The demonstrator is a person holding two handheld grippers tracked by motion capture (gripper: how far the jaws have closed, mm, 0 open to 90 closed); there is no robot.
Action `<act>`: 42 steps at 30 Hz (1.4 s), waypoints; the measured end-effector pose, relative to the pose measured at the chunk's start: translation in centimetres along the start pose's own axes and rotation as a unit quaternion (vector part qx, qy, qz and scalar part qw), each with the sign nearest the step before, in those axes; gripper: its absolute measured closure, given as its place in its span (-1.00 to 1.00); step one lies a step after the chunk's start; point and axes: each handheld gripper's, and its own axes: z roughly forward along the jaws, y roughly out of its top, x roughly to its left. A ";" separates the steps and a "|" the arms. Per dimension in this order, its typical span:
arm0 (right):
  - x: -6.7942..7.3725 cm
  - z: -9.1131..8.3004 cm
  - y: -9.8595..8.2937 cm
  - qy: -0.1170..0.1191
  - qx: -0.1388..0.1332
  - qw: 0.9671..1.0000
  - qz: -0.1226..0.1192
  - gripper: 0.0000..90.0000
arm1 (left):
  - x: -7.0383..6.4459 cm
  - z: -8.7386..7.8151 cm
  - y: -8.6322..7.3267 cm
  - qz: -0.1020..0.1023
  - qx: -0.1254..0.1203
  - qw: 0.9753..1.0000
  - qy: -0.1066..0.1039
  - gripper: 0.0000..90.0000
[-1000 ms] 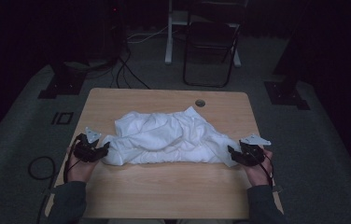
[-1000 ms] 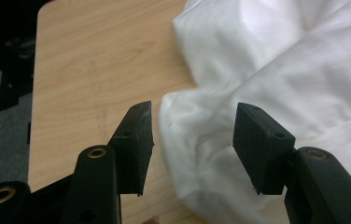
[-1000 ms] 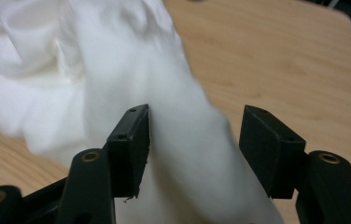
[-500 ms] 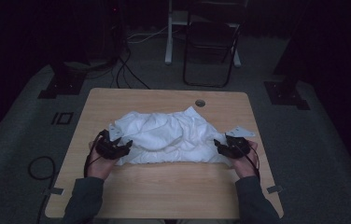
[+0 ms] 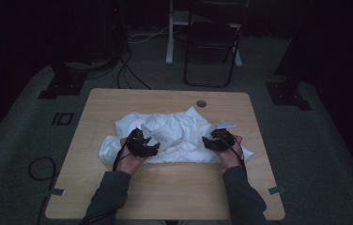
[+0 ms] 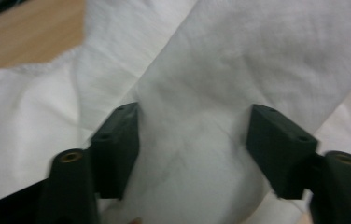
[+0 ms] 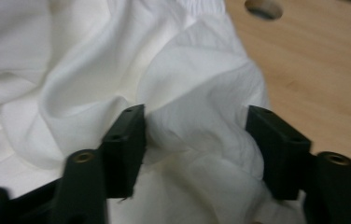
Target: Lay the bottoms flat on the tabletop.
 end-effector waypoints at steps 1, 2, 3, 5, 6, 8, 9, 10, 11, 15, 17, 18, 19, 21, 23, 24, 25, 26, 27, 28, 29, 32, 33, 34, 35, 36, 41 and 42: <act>0.0 0.3 -0.1 0.000 0.006 1.000 0.004 0.00 | -0.1 0.4 0.0 0.001 0.007 1.000 -0.002 -0.09; 0.0 0.5 -0.2 0.000 0.011 1.000 0.004 0.08 | -0.2 0.8 -0.1 0.003 0.014 1.000 -0.001 0.05; 0.0 0.7 -0.3 -0.001 0.016 1.000 0.006 0.17 | -0.3 1.1 -0.2 0.002 0.021 1.000 0.000 0.18; 0.0 0.9 -0.5 0.001 0.023 1.000 0.006 0.42 | -0.2 1.4 -0.5 -0.005 0.026 1.000 0.000 0.49; -0.1 0.9 -0.7 0.000 0.024 1.000 0.003 0.52 | -0.1 1.4 -0.6 -0.008 0.026 1.000 -0.004 0.64; -0.2 0.8 -1.0 -0.001 0.026 1.000 0.005 0.70 | 0.2 1.1 -0.8 -0.009 0.027 1.000 -0.008 0.88; -0.3 0.6 -1.0 0.000 0.025 1.000 0.009 0.74 | 0.2 0.9 -0.8 -0.005 0.026 1.000 -0.011 0.92; -0.5 0.4 -1.1 0.002 0.021 1.000 0.010 0.76 | 0.3 0.5 -0.8 -0.003 0.023 1.000 -0.014 0.93; -0.5 0.1 -1.2 0.004 0.018 1.000 0.013 0.78 | 0.3 0.0 -0.8 0.001 0.019 1.000 -0.015 0.94; -0.7 -1.9 -1.5 0.010 -0.004 1.000 0.006 0.80 | 0.9 -2.9 -1.3 0.006 -0.006 1.000 -0.013 0.94; -1.0 -3.1 -2.0 0.015 -0.018 1.000 0.010 0.81 | 1.3 -4.6 -1.9 0.001 -0.019 1.000 -0.011 0.94; -1.1 -3.8 -2.2 0.015 -0.024 1.000 0.011 0.81 | 1.5 -5.3 -2.3 -0.001 -0.023 1.000 -0.010 0.94; -1.2 -4.5 -2.5 0.014 -0.030 0.999 0.011 0.81 | 1.7 -5.9 -2.7 -0.003 -0.027 1.000 -0.006 0.94; -1.5 -5.8 -3.1 0.017 -0.040 0.999 0.011 0.82 | 2.1 -7.1 -3.8 -0.006 -0.030 1.000 -0.003 0.94; -1.7 -6.4 -3.4 0.018 -0.044 0.999 0.011 0.82 | 2.3 -8.0 -4.8 -0.008 -0.027 1.000 0.002 0.94; -1.9 -7.4 -4.0 0.020 -0.047 0.999 0.011 0.82 | 2.4 -8.3 -5.3 -0.009 -0.025 1.000 0.004 0.94; -2.0 -7.7 -4.3 0.023 -0.048 0.999 0.011 0.82 | 2.6 -8.6 -5.9 -0.011 -0.022 1.000 0.005 0.95; -2.1 -8.1 -4.6 0.026 -0.048 0.998 0.010 0.82 | 2.7 -8.9 -6.5 -0.014 -0.018 1.000 0.007 0.94; -2.2 -8.5 -5.0 0.030 -0.046 0.998 0.008 0.82 | 2.7 -9.1 -7.2 -0.018 -0.015 1.000 0.006 0.94; -2.1 -8.9 -5.4 0.036 -0.044 0.998 0.006 0.82 | 2.7 -9.2 -7.9 -0.022 -0.009 1.000 0.006 0.94; -2.1 -9.3 -5.8 0.044 -0.043 0.998 0.003 0.82 | 2.6 -9.3 -8.5 -0.022 -0.002 1.000 0.005 0.94; -1.3 -10.3 -7.2 0.072 -0.029 0.997 -0.017 0.82 | 2.0 -8.9 -10.4 -0.021 0.023 1.000 0.001 0.94; -0.9 -10.4 -7.8 0.086 -0.021 0.996 -0.023 0.81 | 1.7 -8.7 -11.0 -0.021 0.032 0.999 -0.002 0.94; -0.4 -10.5 -8.4 0.101 -0.011 0.994 -0.030 0.81 | 1.3 -8.4 -11.6 -0.017 0.043 0.999 -0.003 0.94; 0.0 -10.5 -9.0 0.112 0.001 0.993 -0.039 0.82 | 1.1 -8.1 -12.0 -0.015 0.051 0.999 -0.003 0.94; 0.4 -10.3 -9.7 0.126 0.019 0.991 -0.049 0.81 | 0.9 -7.8 -12.3 -0.015 0.058 0.998 -0.005 0.94; 1.5 -7.7 -11.4 0.120 0.077 0.987 -0.080 0.80 | 0.6 -6.3 -11.7 -0.007 0.072 0.997 0.007 0.93; 1.3 -7.1 -11.3 0.122 0.066 0.988 -0.063 0.80 | 0.7 -6.0 -11.4 -0.006 0.074 0.997 0.009 0.93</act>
